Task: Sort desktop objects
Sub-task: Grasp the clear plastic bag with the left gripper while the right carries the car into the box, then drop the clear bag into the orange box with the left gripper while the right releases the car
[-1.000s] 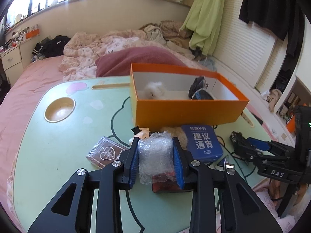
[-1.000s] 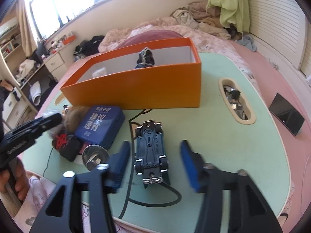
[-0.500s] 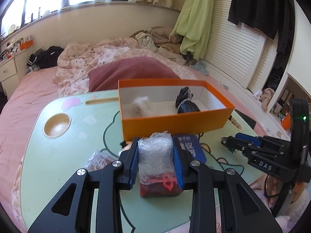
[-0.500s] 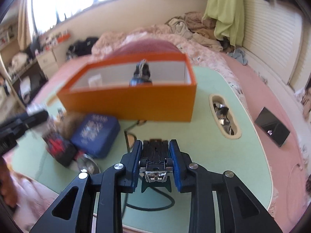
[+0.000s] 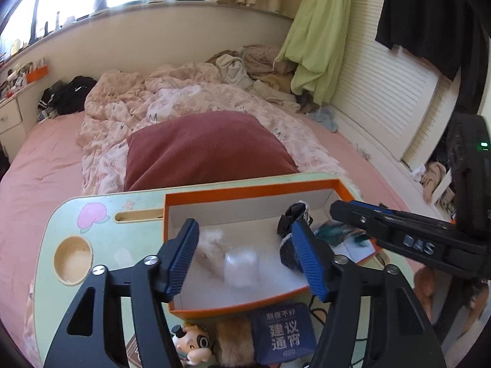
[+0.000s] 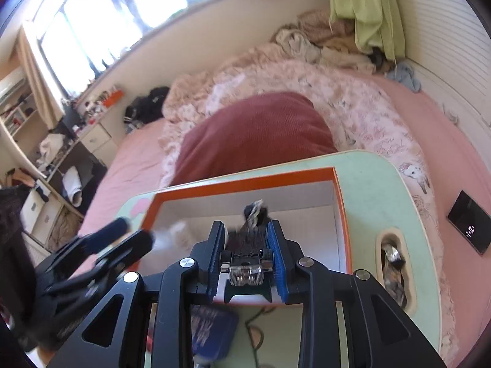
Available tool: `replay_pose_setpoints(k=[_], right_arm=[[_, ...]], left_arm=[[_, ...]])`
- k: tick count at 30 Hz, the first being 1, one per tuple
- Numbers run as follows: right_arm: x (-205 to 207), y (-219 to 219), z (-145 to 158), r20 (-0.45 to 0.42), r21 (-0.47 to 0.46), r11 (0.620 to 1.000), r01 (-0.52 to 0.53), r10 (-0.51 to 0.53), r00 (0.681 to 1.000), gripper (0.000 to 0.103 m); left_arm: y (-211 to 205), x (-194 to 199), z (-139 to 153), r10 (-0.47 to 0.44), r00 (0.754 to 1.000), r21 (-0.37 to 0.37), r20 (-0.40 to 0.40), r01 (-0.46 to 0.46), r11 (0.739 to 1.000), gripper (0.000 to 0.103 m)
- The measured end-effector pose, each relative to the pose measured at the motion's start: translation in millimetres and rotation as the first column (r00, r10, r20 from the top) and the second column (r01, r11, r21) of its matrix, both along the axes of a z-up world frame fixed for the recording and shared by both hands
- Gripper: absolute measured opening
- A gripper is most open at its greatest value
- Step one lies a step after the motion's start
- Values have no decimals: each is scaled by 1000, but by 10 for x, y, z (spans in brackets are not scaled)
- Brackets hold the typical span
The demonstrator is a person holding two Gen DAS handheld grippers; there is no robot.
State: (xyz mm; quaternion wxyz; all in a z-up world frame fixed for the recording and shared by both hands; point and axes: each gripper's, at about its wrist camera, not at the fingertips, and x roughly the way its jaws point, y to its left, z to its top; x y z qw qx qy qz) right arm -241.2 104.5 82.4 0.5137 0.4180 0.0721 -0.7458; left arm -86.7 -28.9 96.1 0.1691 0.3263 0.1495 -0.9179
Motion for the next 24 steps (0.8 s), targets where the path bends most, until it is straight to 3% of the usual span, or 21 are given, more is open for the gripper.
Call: replay_pose_setpoints(k=[1,5,7,14,17,21,23,24], right_arm=[[-15,14,10,2,-6,1000,7,-7,1000,31],[33,316,55,20,-83,996,20,-18,1000,54],[124,440,73,-15,-82,996,17,-18,1000,54],[759,892,-312,-139,77,992,-95,106,985,65],[978,1001,-590,-218,160,980,-116,150,964,65],[1047,1000,-769,-233,220,968,-122,174,957,65],[1071,986,-836,-240,241,963,-122,181,954,66],[1081,973,-873,-244,248,961,-123,185,952,72]], left_arm=[[8,53,8,0,1000,-5,-12,0,1000,67],[94,351,-11,-6,1000,-43,-20,5,999,74],[124,460,-54,-13,1000,-38,-5,13,999,74],[454,1022,-453,-55,991,-14,119,57,998,75],[581,1174,-665,-54,979,-50,197,65,997,75],[602,1239,-893,-11,965,-88,264,35,996,75],[556,1277,-956,-11,969,-48,245,24,999,86],[530,1292,-969,-3,971,-36,237,12,999,90]])
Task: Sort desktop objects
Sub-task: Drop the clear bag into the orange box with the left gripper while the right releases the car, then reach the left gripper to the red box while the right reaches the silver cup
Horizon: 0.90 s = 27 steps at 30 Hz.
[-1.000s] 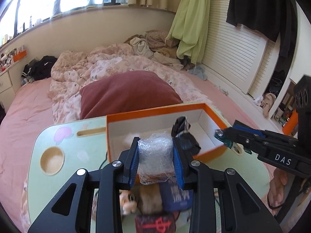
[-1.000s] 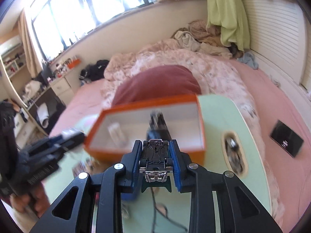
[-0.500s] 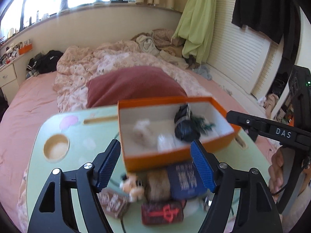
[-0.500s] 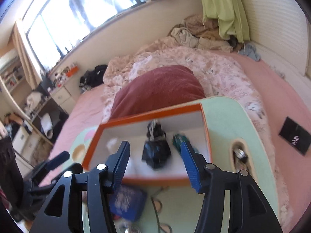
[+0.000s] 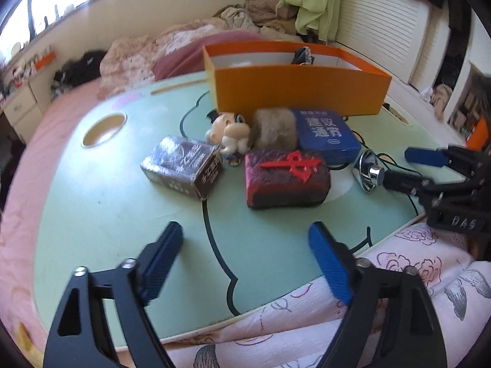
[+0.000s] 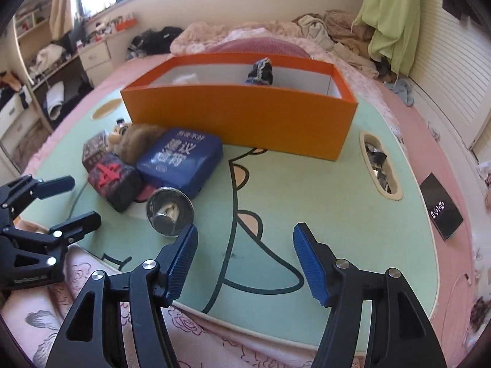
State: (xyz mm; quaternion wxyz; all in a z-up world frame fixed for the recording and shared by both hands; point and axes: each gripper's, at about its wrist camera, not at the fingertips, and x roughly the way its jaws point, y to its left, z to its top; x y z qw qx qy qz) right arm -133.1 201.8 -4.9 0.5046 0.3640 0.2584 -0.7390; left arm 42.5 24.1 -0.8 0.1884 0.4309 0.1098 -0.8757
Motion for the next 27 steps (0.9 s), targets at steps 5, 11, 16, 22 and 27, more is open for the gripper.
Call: replay_pose_setpoints(k=[5,11,16,22,27], right_arm=[[-8,10,-29,6,7,1000,-3,3,1000,85],[8,34,-29,7,7,1000,-11,11,1000,88],[22,36,-29,7,8,1000,-12,12,1000,90],[21,25,-26,7,7,1000,-12,12,1000,90],[29,22,19,36,-18,999,-28,29,999,81]], left_arm=[[-90,-6,-35,36,999,-3,8,-36,999,103],[-67,5,-26,33,999,-6,2,-33,999,103],[-81,16,-18,31,1000,-6,-1,-31,999,103],[-81,16,-19,32,999,-6,-1,-32,999,103],[-78,15,-21,33,999,-6,-1,-33,999,103]])
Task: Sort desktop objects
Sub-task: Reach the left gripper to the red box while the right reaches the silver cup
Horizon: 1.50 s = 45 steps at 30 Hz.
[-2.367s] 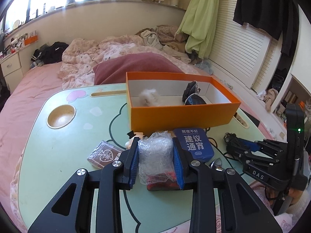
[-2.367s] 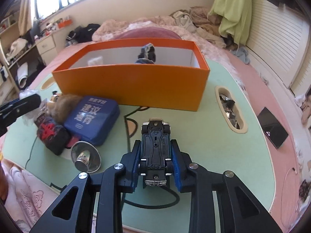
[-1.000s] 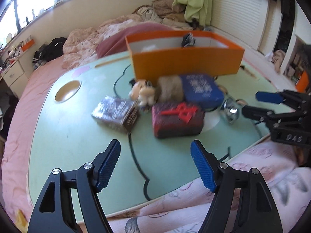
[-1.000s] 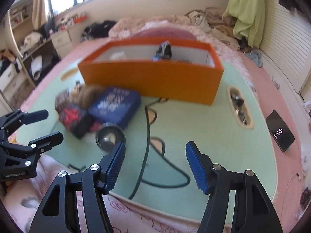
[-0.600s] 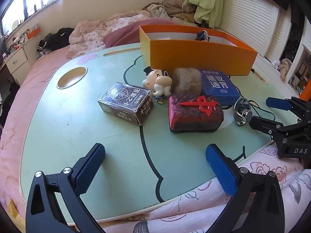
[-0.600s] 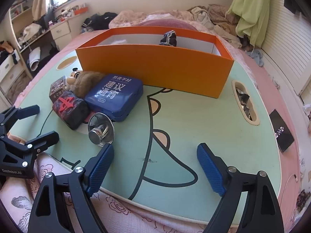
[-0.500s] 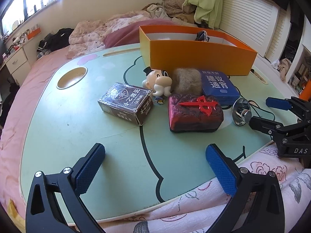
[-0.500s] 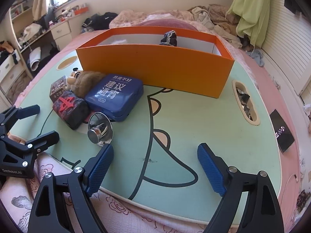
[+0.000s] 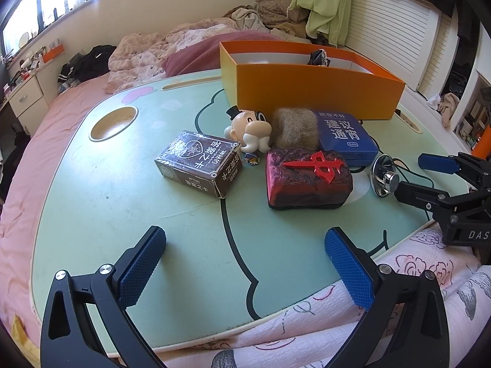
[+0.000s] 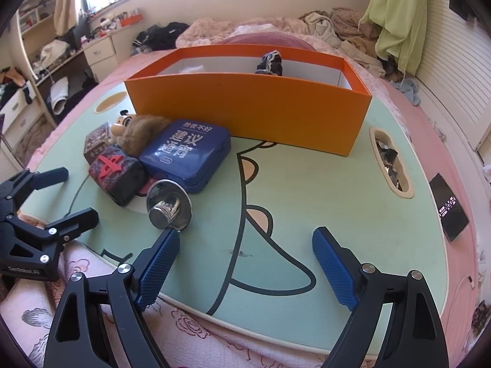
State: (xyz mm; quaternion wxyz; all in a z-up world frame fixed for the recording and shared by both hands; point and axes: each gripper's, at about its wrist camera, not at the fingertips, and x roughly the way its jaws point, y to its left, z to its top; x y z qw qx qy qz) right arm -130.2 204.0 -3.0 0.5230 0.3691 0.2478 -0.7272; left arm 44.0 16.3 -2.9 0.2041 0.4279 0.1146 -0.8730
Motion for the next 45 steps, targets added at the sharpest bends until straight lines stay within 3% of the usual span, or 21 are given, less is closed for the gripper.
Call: replay_pose_setpoints(k=[5,12,16,20,24,30,34,39,45], right_arm=[[54,-146,83,39,-23,999,-44,45,998,67],[233,-337,150,63,-30,991,-130,132,989,65],[283,-464,114,133,-8,983,-181,181,974,44],[368,-552,59,151,23,975,-219,213,965,42],[350,-556,106,213,-24,971,-237,237,948,42],[343,-691,50,270,-9,964,-264,256,928,42],[316,-681,35,301,-30,969,-247,244,922,29],[224,-481,81,329,-110,975,-194,220,918,29],[-38,-178,199,376,-271,962,-30,134,917,29]], left_arm=[[-6,5,-1,0,1000,0,0,0,1000,103],[-6,6,-3,0,1000,0,0,0,1000,103],[-6,6,-4,1,1000,0,0,-1,1000,103],[-4,6,-4,1,1000,0,-1,-1,1000,103],[-6,7,-7,2,1000,0,0,-2,1000,103],[-7,8,-9,3,1000,0,-1,-3,1000,103],[-5,9,-8,3,1000,0,-1,-3,1000,103],[2,3,26,2,1000,-1,-6,-2,1000,103],[135,-140,246,-71,995,-32,-67,69,997,103]])
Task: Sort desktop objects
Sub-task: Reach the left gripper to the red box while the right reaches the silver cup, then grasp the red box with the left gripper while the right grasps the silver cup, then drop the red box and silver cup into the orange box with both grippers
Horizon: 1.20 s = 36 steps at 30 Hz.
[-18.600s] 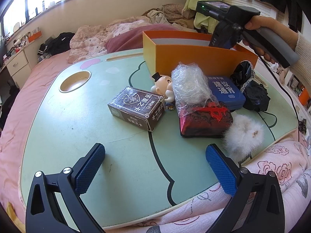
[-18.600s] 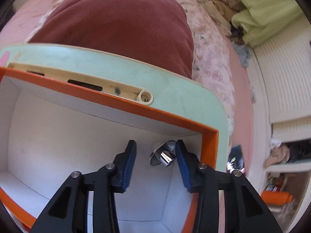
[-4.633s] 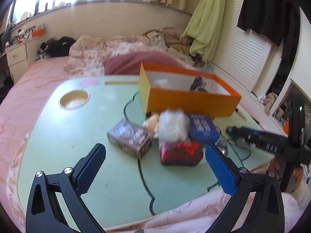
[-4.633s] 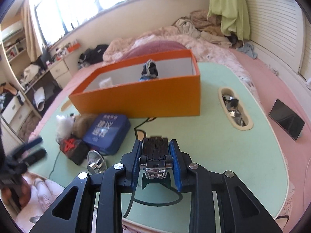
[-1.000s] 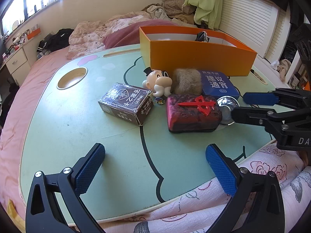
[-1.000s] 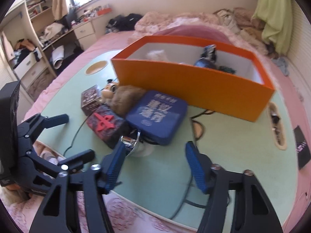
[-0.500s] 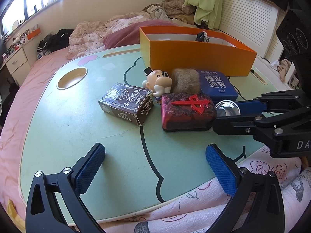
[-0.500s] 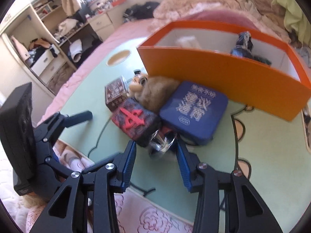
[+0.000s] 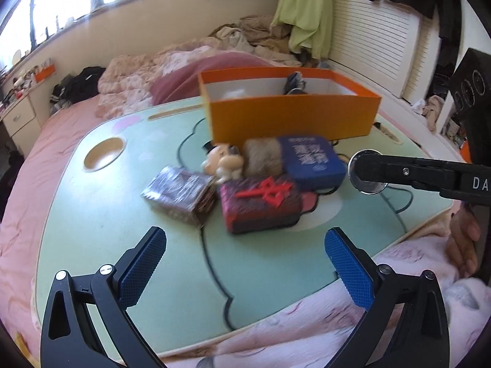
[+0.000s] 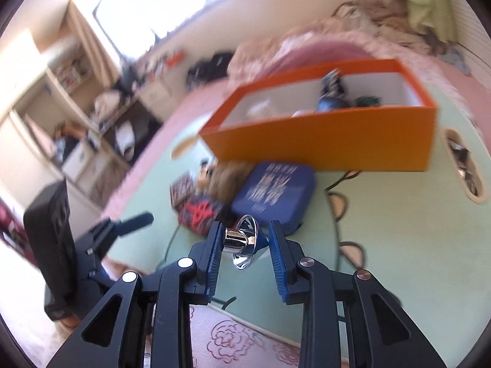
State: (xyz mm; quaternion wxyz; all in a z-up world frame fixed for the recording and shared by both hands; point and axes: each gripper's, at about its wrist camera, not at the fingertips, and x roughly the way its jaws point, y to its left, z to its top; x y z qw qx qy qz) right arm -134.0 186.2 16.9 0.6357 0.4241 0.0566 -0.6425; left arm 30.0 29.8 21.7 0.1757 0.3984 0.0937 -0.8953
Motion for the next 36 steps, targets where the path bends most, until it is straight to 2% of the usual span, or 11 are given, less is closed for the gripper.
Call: replay_pose_setpoints(k=[5,7,8,9,15,20,26,29,31,33,36], right_arm=[[-71,2,-39,40,6,1000,9,-9,999,29],[-63,22,-32,32,3,1000,5,-5,999,29],[-61,25,-29,29,4,1000,4,-4,1000,29],[-77,40,-24,28,5,1000,4,-5,1000,29],[-126,120,10,25,-4,1000,21,-21,999,29],[-195,163,248,10,-59,997,53,-53,999,29],[-515,-61,629,-34,-72,984,166,-168,985,29],[-725,-353,645,-37,-32,978,204,-205,978,30],[-819,-515,590,-72,-8,975,224,-224,972,30],[-879,-585,518,-97,25,965,263,-259,961,40],[-848,-403,490,-69,-22,956,292,-292,954,59]], left_arm=[[-114,-306,-9,-11,999,60,34,9,998,93],[-136,-372,-20,-2,999,39,40,1,999,82],[-147,-413,-35,-15,999,51,45,13,999,63],[-155,-410,-61,-25,999,72,48,22,997,61],[-167,-249,-22,-34,999,126,8,33,992,61],[-138,-139,338,-61,993,149,-100,75,986,61],[-274,-607,858,-51,985,78,-162,65,995,61],[-439,-895,920,-2,978,58,-209,14,998,61],[-525,-1051,865,23,979,36,-204,-16,999,63],[-558,-1082,792,51,984,26,-171,-47,999,63],[-530,-922,703,51,982,25,-181,-47,999,67]])
